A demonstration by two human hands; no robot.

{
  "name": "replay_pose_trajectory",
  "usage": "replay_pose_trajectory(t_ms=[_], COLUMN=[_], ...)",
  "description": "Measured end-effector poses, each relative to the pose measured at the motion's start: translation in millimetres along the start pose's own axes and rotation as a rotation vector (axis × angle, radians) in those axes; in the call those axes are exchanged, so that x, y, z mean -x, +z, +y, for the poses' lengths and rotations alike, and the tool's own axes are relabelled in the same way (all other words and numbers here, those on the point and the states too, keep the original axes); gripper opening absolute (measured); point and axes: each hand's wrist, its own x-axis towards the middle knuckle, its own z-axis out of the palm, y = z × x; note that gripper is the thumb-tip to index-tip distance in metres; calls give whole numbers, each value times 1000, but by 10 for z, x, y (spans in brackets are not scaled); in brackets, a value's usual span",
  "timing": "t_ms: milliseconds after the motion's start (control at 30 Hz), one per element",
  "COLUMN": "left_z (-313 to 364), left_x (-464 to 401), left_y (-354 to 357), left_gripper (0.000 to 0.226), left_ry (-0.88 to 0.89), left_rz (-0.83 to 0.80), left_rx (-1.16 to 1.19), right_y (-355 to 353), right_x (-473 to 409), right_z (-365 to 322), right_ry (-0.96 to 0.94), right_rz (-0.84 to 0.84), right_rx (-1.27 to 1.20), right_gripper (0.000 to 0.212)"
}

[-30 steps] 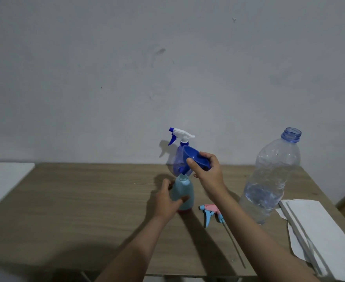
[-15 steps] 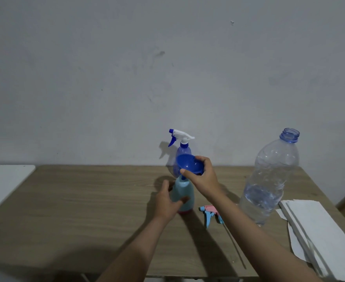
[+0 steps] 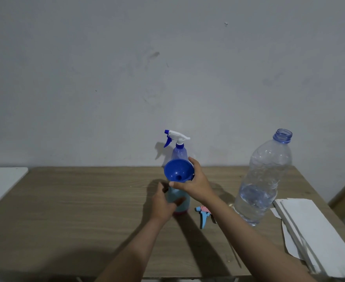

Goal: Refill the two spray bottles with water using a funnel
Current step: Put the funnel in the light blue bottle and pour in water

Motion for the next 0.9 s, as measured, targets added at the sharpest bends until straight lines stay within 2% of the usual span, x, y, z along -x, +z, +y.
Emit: replay_pose_trajectory(t_ms=[67, 167, 267, 367, 500, 567, 667, 733, 900], left_z=[-2, -24, -53, -52, 86, 185, 268, 301, 381], left_x=[-7, -34, -47, -55, -55, -63, -85, -83, -53], left_y=[12, 49, 84, 91, 40, 12, -14, -18, -7], left_gripper=[52, 57, 73, 94, 113, 117, 111, 105, 81], left_ry=[-15, -42, -37, -5, 119, 155, 182, 173, 180], left_rz=[-3, 3, 28, 40, 54, 70, 84, 57, 49], left_rx=[7, 55, 81, 117, 150, 200, 242, 251, 200], right_y=[-21, -49, -84, -175, -457, -638, -937, -1134, -1489], right_x=[44, 113, 261, 505, 807, 881, 854, 791, 596], right_z=[-5, 13, 29, 64, 153, 203, 221, 195, 218], right_ry=[4, 14, -26, -197, -505, -587, -519, -459, -501], right_rz=[0, 31, 137, 367, 683, 857, 1048, 1060, 825], right_rx=[-47, -58, -58, 13, 258, 369, 367, 341, 245], right_gripper=[93, 111, 105, 80, 50, 52, 72, 86, 102])
